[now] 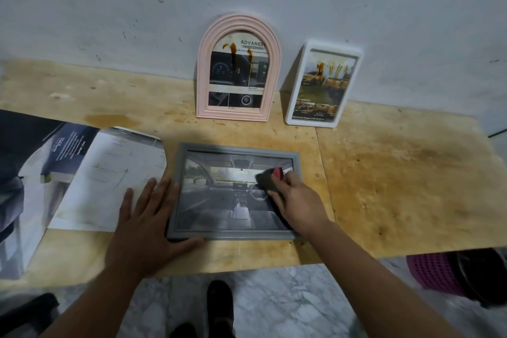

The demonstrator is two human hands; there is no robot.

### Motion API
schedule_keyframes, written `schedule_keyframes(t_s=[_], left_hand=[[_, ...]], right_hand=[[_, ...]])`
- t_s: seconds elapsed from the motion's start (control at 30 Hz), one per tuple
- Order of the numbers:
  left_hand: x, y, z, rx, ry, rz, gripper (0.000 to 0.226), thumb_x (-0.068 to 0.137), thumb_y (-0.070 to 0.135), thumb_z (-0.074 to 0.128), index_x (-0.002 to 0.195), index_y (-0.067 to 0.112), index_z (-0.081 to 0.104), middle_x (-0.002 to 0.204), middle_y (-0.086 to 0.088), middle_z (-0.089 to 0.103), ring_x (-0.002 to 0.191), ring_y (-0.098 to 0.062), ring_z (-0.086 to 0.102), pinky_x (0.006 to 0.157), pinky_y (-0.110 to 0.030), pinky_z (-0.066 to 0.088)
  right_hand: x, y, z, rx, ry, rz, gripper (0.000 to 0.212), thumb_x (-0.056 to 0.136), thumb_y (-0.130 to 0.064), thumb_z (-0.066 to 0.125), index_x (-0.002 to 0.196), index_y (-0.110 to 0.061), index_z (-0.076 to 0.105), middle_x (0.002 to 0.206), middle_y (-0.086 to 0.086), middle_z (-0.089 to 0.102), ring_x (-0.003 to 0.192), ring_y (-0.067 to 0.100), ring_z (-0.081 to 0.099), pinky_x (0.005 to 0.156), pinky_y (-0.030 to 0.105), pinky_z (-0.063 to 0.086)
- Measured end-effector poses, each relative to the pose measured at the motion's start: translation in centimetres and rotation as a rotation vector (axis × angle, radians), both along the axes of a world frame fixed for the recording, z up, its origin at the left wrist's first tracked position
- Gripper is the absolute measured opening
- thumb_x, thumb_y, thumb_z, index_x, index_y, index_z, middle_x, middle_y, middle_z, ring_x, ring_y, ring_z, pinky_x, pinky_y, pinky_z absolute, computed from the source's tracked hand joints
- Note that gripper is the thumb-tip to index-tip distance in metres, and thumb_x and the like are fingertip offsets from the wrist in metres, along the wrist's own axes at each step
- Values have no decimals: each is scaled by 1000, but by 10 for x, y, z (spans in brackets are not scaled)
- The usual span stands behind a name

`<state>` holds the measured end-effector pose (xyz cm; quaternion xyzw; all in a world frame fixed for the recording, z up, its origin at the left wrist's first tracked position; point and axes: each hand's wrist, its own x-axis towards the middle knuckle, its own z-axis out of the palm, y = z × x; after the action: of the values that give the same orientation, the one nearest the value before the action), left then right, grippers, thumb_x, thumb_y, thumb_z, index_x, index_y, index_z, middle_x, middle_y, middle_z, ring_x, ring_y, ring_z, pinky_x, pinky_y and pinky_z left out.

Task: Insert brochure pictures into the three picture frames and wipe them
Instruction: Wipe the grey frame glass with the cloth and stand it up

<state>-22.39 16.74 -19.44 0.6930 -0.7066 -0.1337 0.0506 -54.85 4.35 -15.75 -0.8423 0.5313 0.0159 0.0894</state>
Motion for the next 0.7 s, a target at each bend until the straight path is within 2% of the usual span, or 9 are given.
schedule_keyframes(t_s=[0.07, 0.13, 0.2, 0.27, 0.3, 0.4, 0.47, 0.6, 0.7], left_hand=[[1, 0, -1, 1, 2, -4, 124, 72, 98, 40, 164, 19, 15, 171, -5, 16, 160, -25, 9, 126, -62, 10], [1, 1, -1, 6, 0, -6, 124, 72, 98, 40, 164, 19, 16, 171, -6, 17, 159, -25, 10, 125, -62, 12], [1, 0, 0, 11, 2, -6, 124, 73, 98, 39, 164, 18, 16, 172, -5, 15, 159, -25, 10, 125, -63, 12], [2, 0, 0, 13, 8, -7, 123, 73, 98, 39, 164, 19, 15, 172, -5, 15, 160, -25, 9, 125, -63, 12], [1, -1, 1, 14, 9, -9, 123, 73, 98, 39, 164, 19, 15, 172, -5, 14, 160, -25, 9, 125, -63, 11], [0, -1, 1, 17, 8, -4, 123, 73, 98, 39, 164, 20, 14, 172, -4, 13, 160, -24, 7, 126, -62, 10], [-1, -1, 1, 16, 2, 3, 124, 72, 99, 38, 164, 20, 13, 172, -3, 12, 160, -23, 5, 126, -61, 9], [1, -1, 0, 11, 1, -4, 124, 73, 99, 37, 164, 20, 13, 173, -2, 10, 160, -24, 5, 126, -61, 9], [1, -1, 0, 14, -9, -7, 123, 73, 99, 37, 165, 21, 11, 173, -3, 9, 160, -24, 5, 126, -62, 10]], right_hand=[[-4, 13, 0, -4, 35, 74, 44, 102, -42, 48, 139, -20, 57, 106, 4, 53, 70, 26, 61, 51, 29, 41], [-10, 23, 4, 63, 66, 191, 47, 102, -46, 41, 140, -22, 57, 113, 3, 54, 75, 26, 64, 55, 31, 47], [-12, 28, 17, 213, 26, 304, 47, 101, -47, 42, 141, -26, 58, 123, 0, 55, 88, 23, 65, 65, 34, 55], [-12, 20, 31, 332, -54, 325, 43, 102, -43, 48, 141, -29, 59, 124, -6, 55, 97, 18, 62, 77, 32, 53], [-13, 11, 35, 314, -88, 286, 42, 103, -42, 51, 142, -30, 59, 120, -7, 56, 96, 17, 61, 79, 31, 52], [-19, -22, 30, 50, -110, 9, 41, 103, -40, 51, 142, -29, 58, 110, -4, 54, 83, 21, 61, 71, 36, 54], [-16, -30, 19, -26, -5, -121, 41, 103, -40, 50, 140, -25, 59, 111, 1, 52, 77, 26, 61, 64, 37, 54], [-1, 4, 2, -12, -32, -42, 39, 102, -37, 50, 137, -24, 60, 111, 3, 56, 72, 27, 62, 55, 30, 44], [-3, 37, 0, 27, -63, 79, 41, 102, -40, 46, 139, -27, 58, 109, -1, 53, 71, 23, 61, 55, 30, 46]])
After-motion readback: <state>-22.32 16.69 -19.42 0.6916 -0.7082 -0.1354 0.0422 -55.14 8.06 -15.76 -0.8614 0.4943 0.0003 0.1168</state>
